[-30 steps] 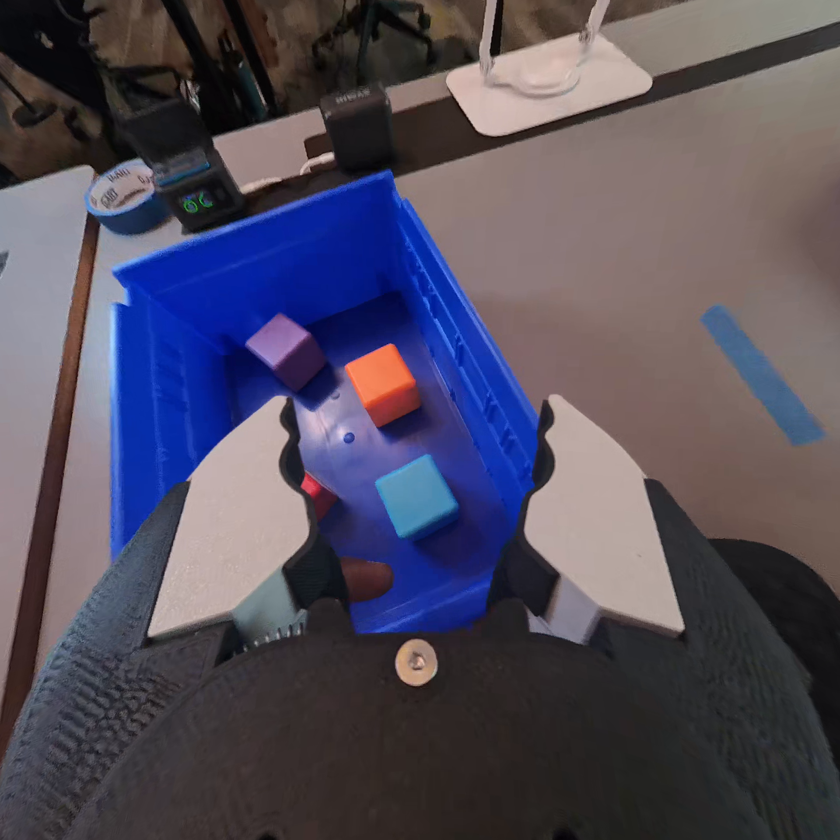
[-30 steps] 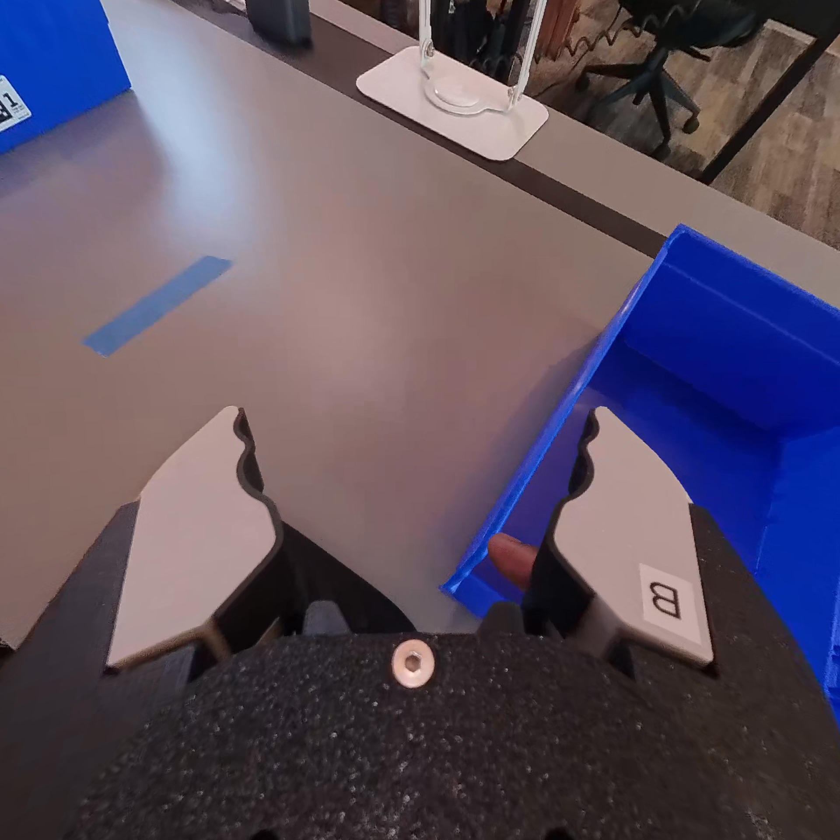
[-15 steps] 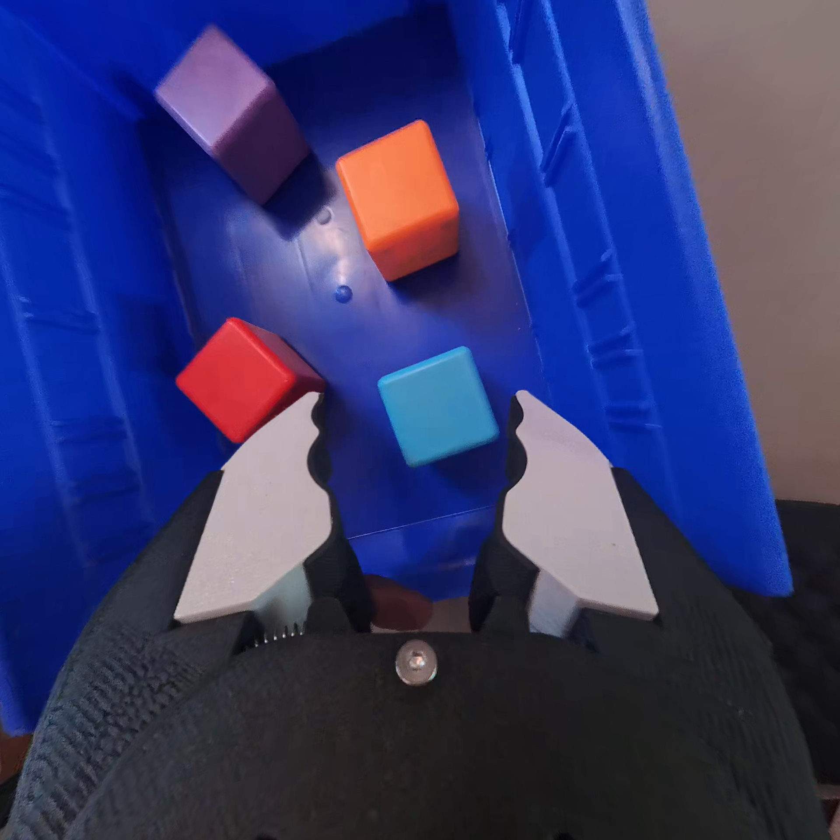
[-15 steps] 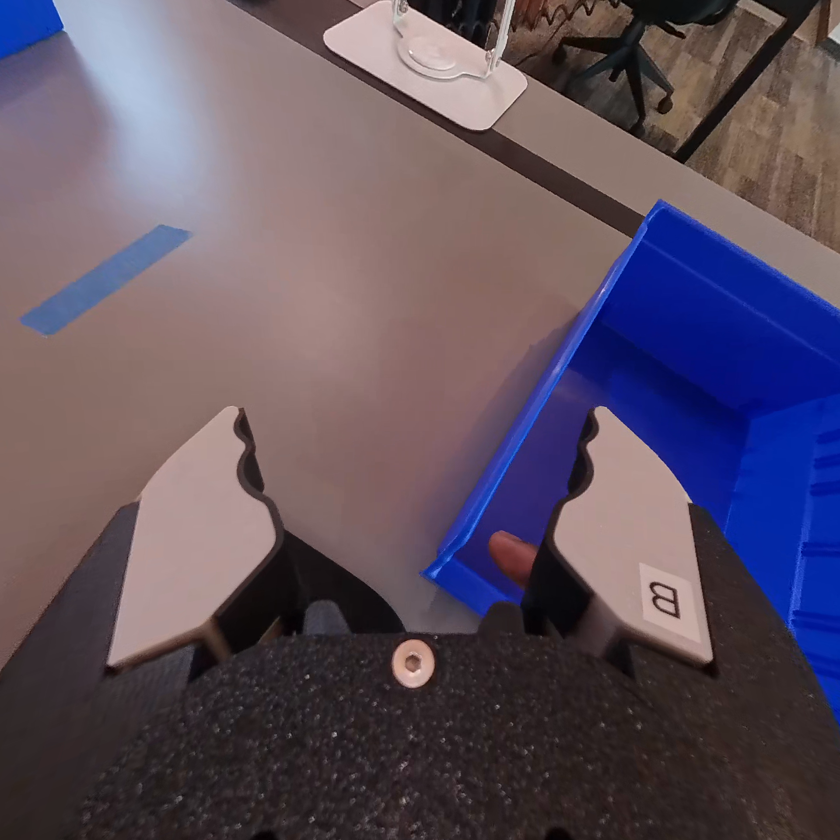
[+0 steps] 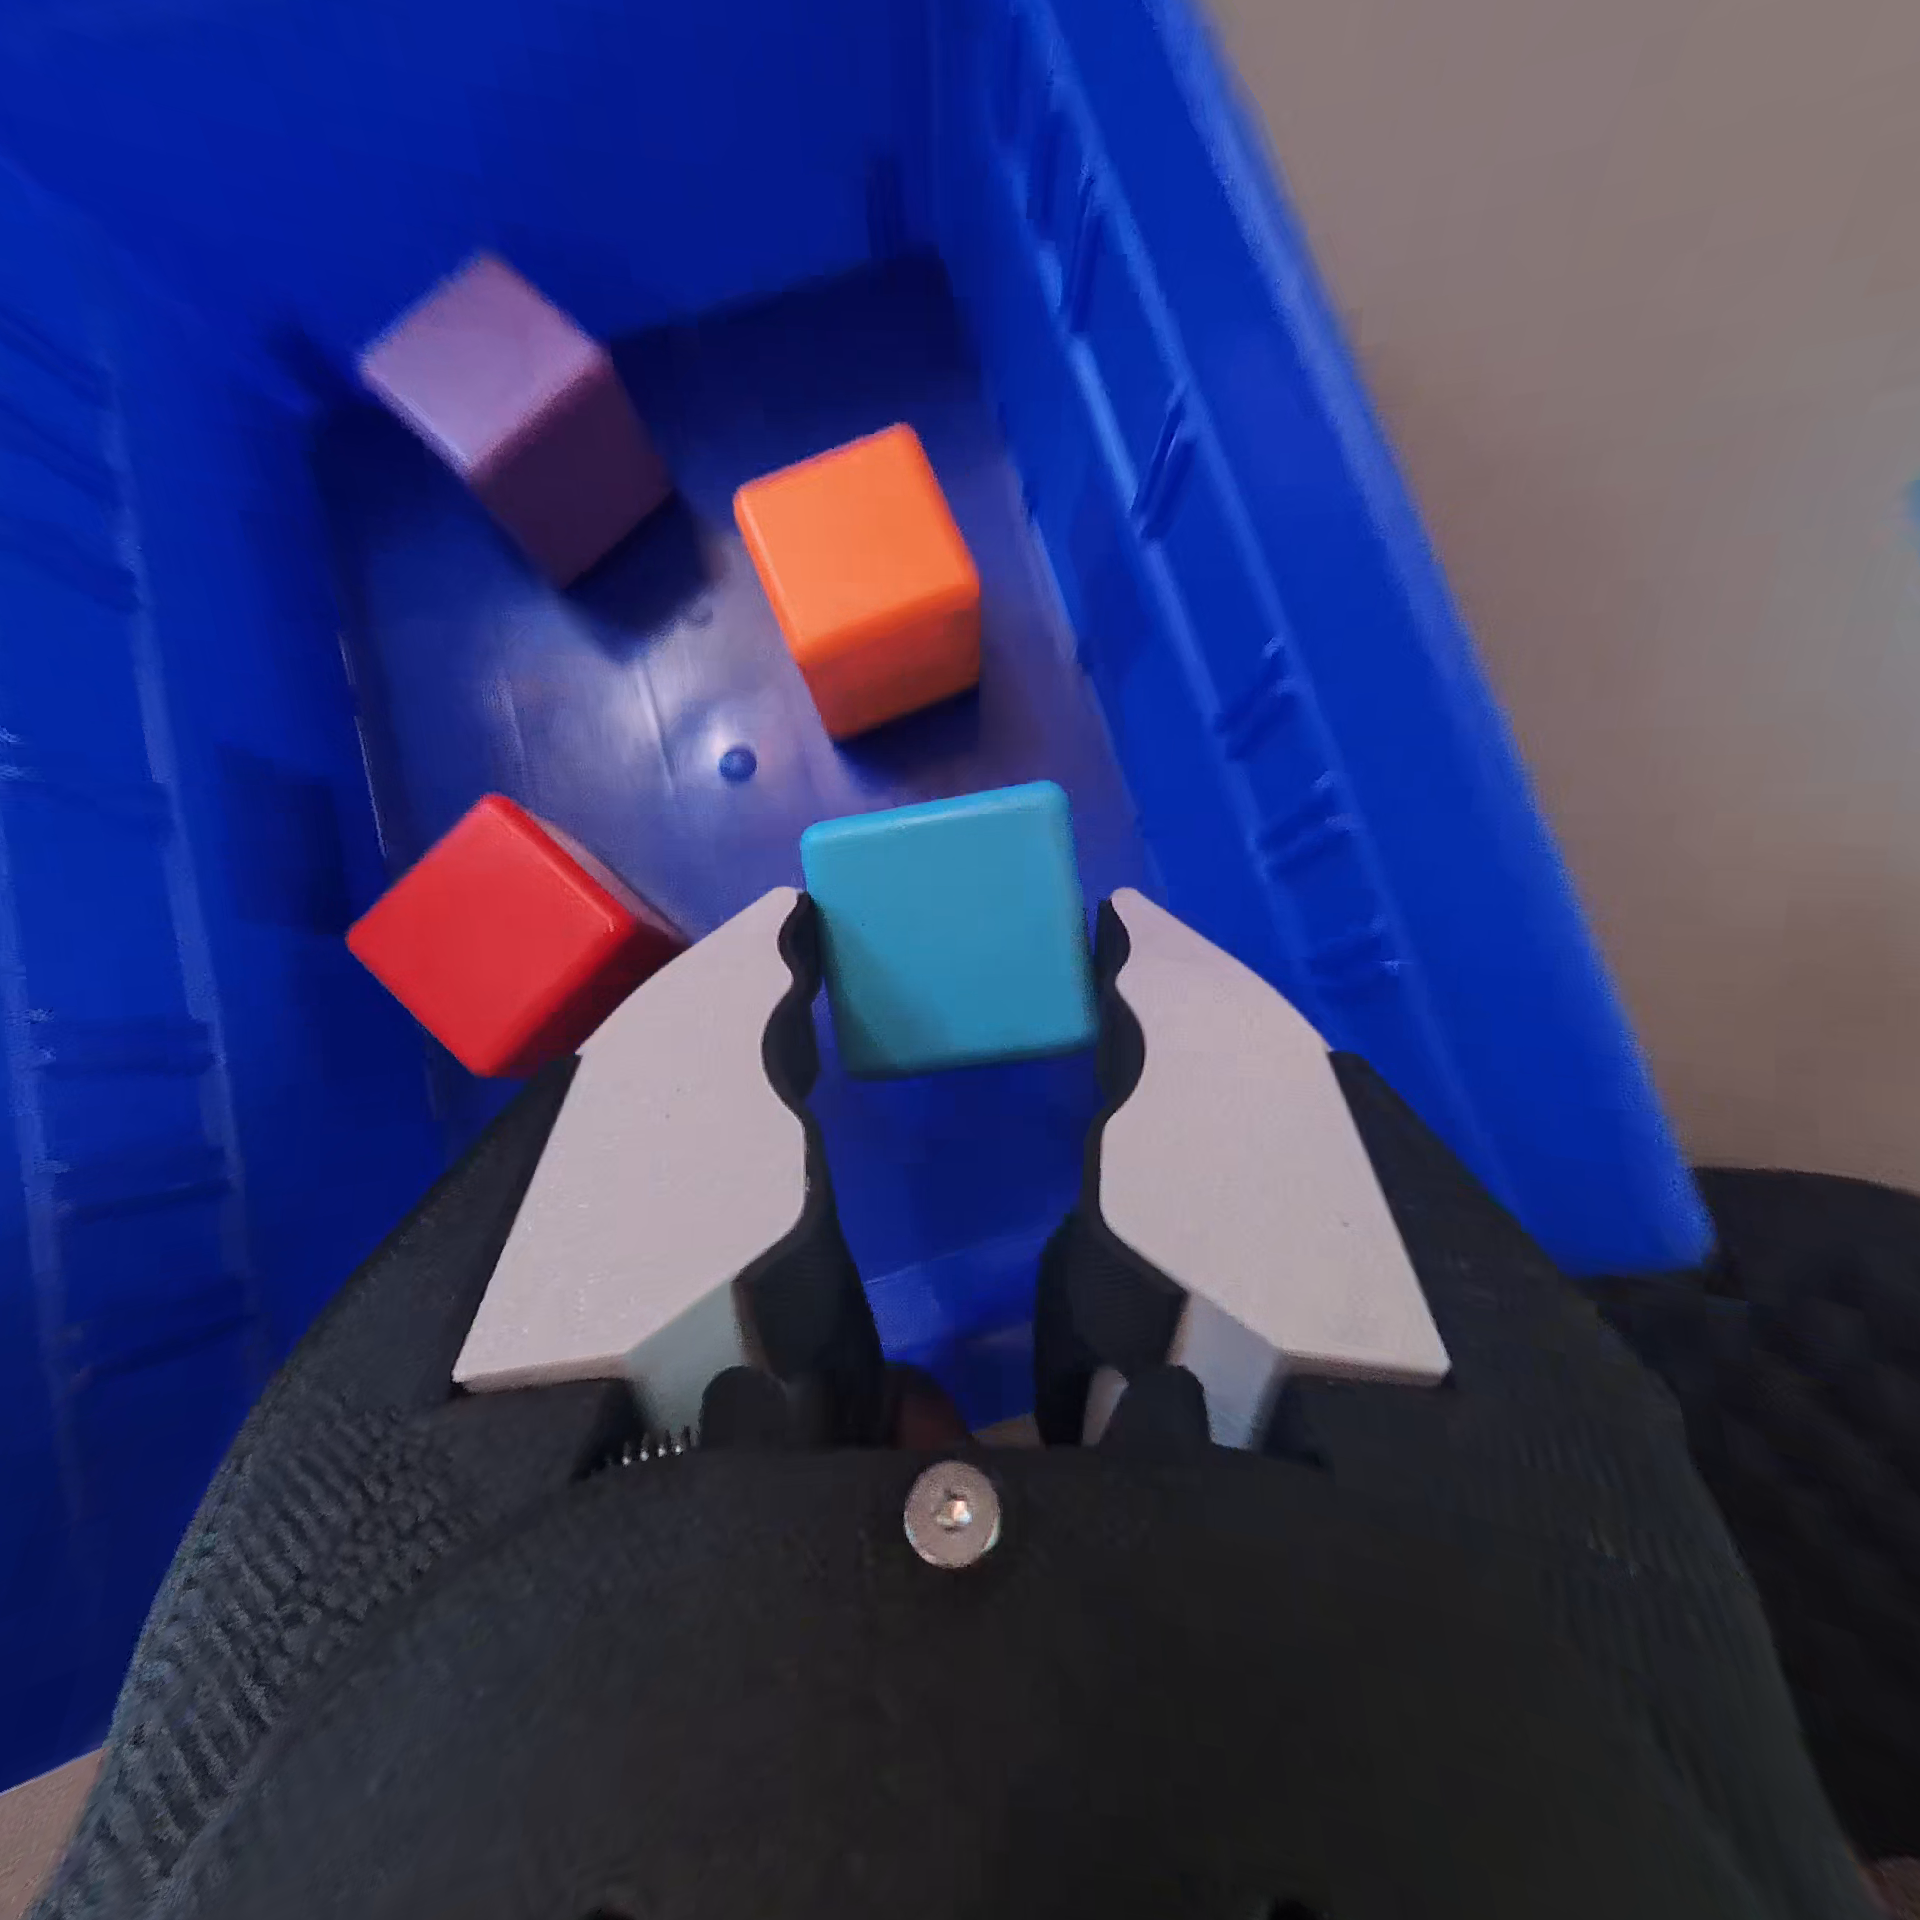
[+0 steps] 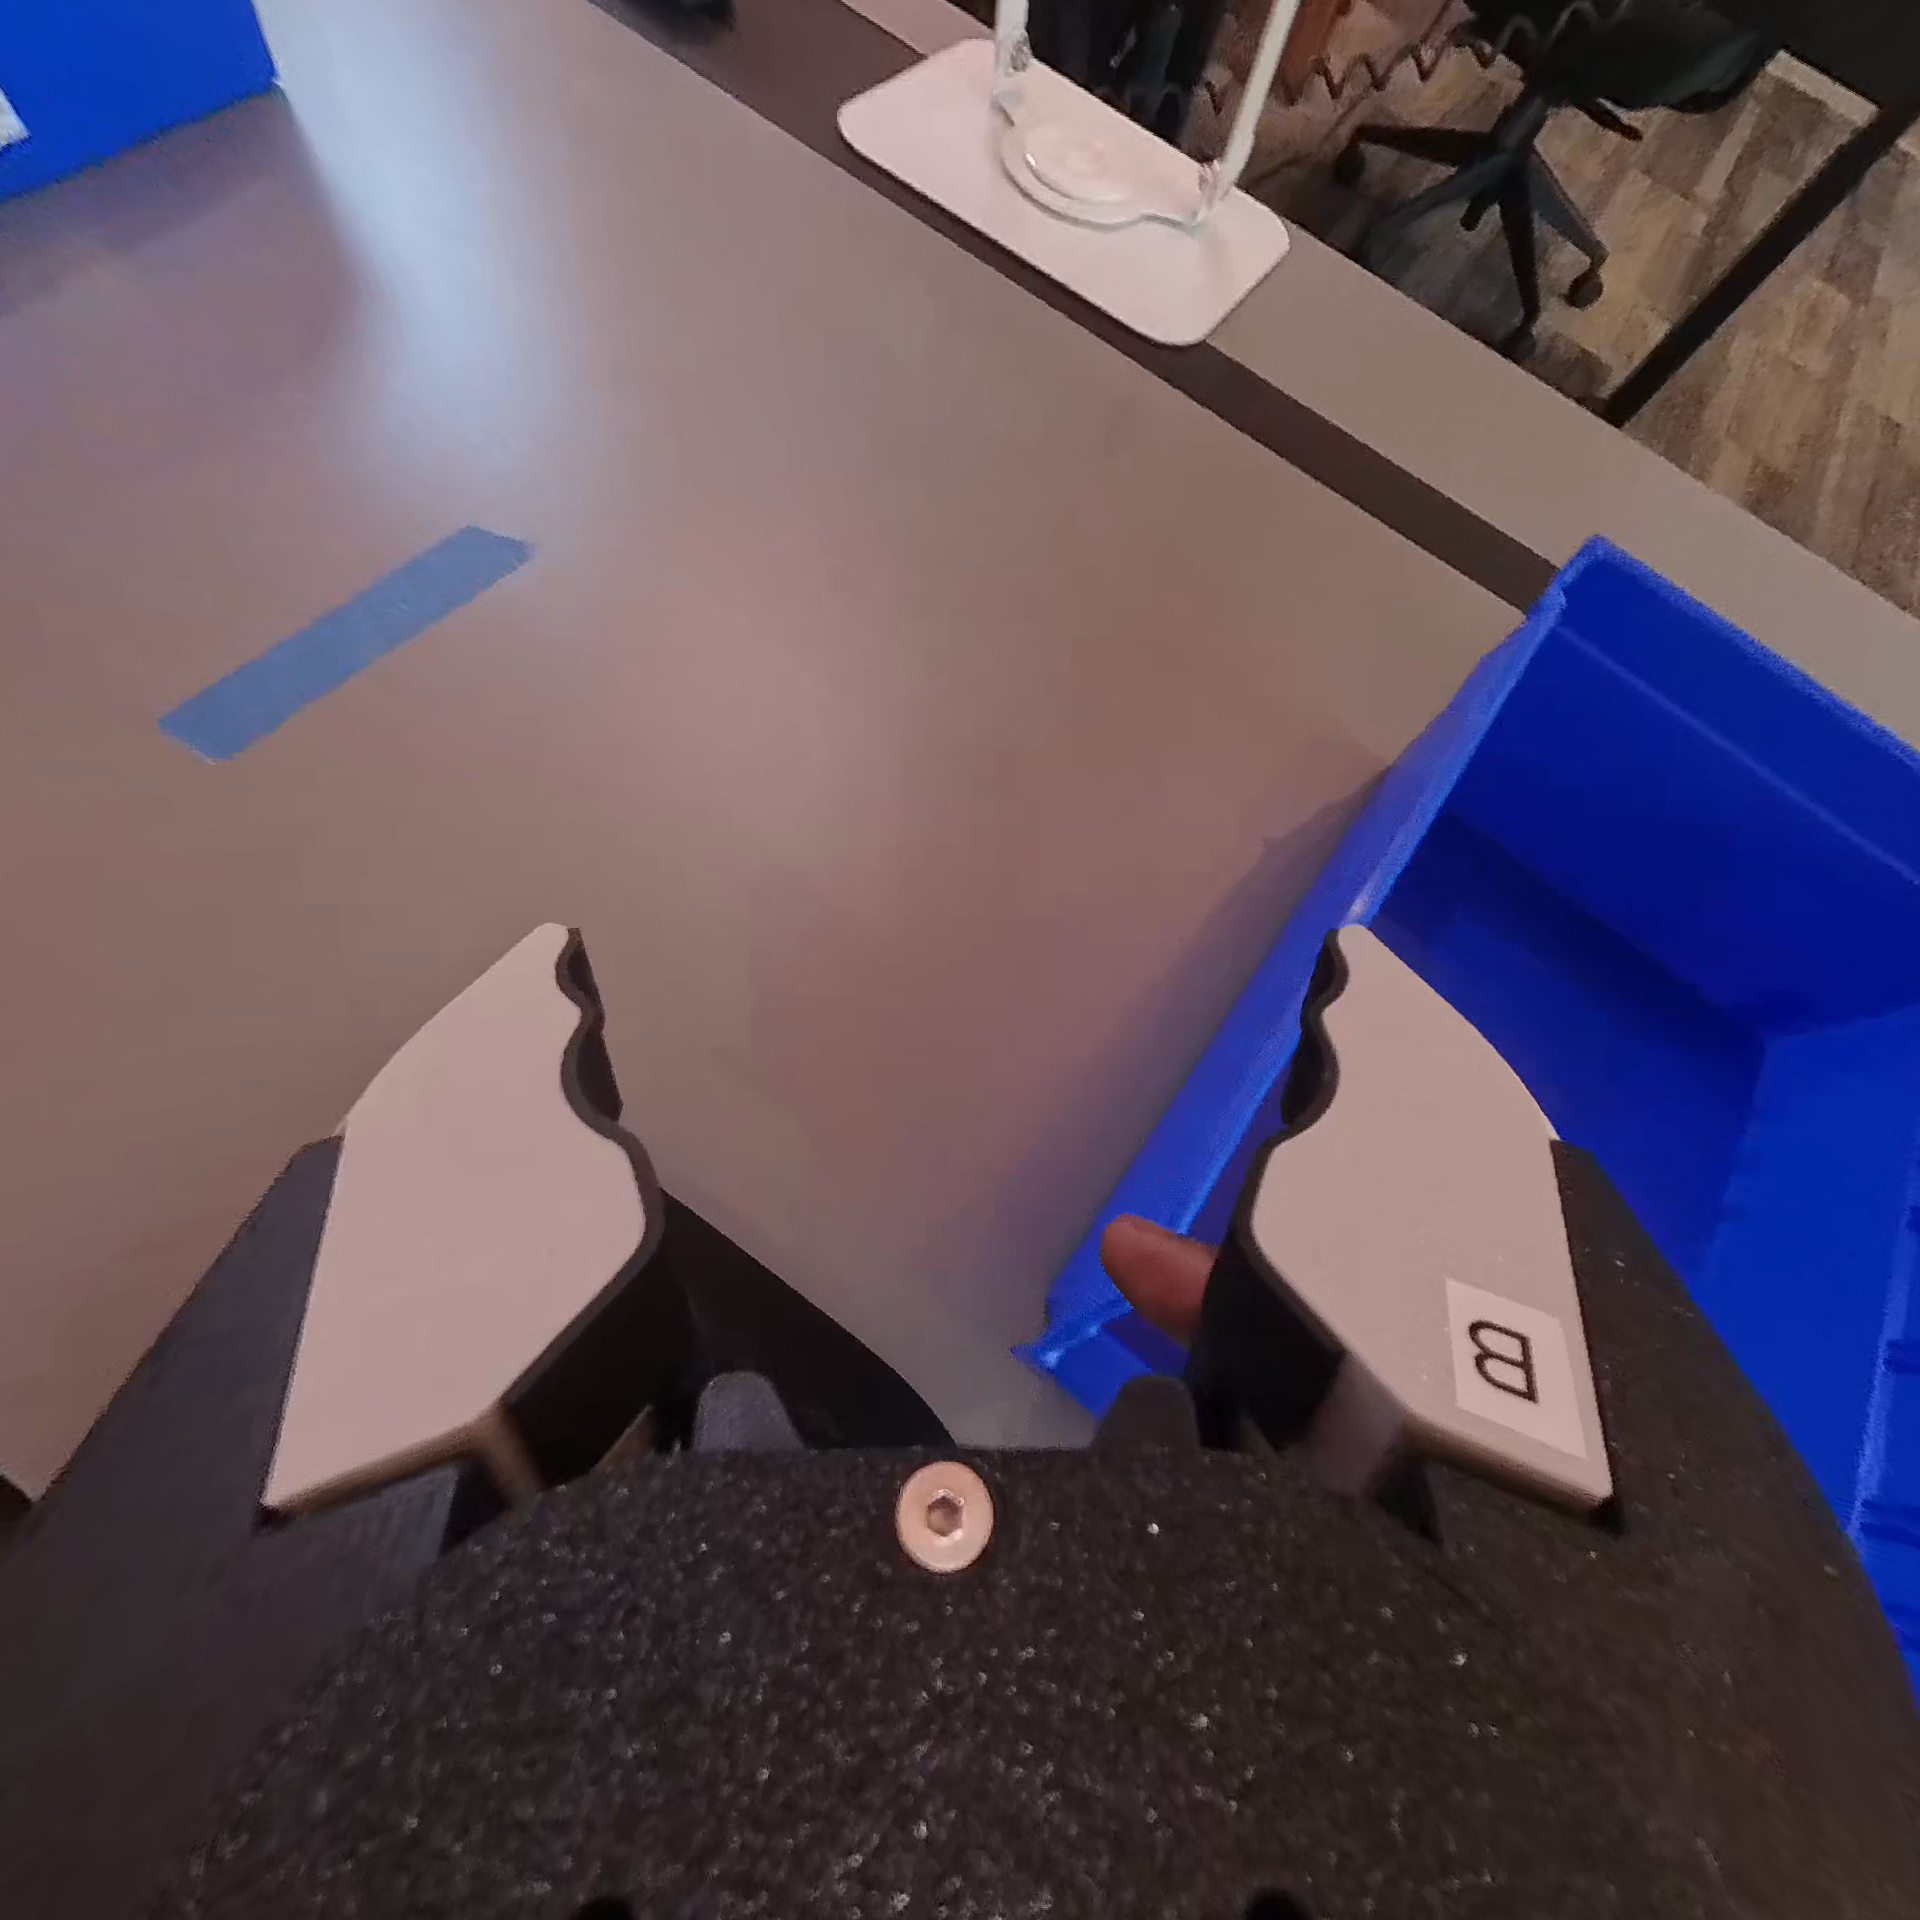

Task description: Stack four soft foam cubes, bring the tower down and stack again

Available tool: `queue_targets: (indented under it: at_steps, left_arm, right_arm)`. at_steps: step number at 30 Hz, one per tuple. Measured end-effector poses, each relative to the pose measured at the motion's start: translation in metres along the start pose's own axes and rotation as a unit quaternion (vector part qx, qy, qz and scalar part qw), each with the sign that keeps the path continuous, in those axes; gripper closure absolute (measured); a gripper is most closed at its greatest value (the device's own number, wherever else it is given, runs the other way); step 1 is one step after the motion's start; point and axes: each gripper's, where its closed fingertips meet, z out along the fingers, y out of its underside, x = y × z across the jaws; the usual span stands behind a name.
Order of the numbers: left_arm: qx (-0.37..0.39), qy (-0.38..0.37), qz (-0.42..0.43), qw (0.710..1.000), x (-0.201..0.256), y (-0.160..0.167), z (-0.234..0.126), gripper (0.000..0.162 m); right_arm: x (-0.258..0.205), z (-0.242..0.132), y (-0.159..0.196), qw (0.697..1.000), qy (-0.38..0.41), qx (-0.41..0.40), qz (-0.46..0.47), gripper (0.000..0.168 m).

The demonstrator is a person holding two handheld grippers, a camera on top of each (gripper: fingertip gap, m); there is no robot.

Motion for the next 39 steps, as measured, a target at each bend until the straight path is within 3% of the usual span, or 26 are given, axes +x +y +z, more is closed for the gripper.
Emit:
queue_targets:
  at_steps: [6,12,19,25,32,35,37,39]
  left_arm:
    - [0.185,0.05,-0.034,0.981,0.012,-0.054,-0.051,0.112]
    - [0.341,0.241,-0.061,0.907,0.082,-0.106,-0.103,0.111]
    - [0.342,0.504,-0.113,0.785,0.178,-0.123,-0.125,0.112]
    - [0.289,0.632,-0.16,0.701,0.219,-0.119,-0.131,0.112]
    - [0.265,0.674,-0.17,0.668,0.233,-0.117,-0.133,0.112]
    - [0.257,0.684,-0.172,0.661,0.237,-0.115,-0.132,0.112]
    - [0.247,0.672,-0.149,0.683,0.239,-0.111,-0.127,0.111]
    - [0.247,0.606,-0.1,0.749,0.236,-0.106,-0.11,0.103]
  right_arm:
    - [-0.027,0.007,-0.031,0.997,-0.046,0.046,-0.03,0.048]
    - [-0.091,0.021,-0.071,0.976,-0.15,0.121,-0.097,0.057]
    - [-0.181,0.026,-0.122,0.904,-0.281,0.232,-0.223,0.074]
    - [-0.212,0.016,-0.169,0.847,-0.31,0.324,-0.286,0.085]
    - [-0.227,0.017,-0.181,0.824,-0.303,0.34,-0.338,0.104]
    - [-0.231,0.013,-0.182,0.81,-0.294,0.363,-0.353,0.12]
    - [-0.23,0.015,-0.178,0.813,-0.295,0.347,-0.364,0.12]
    - [-0.223,0.022,-0.17,0.822,-0.294,0.309,-0.377,0.121]
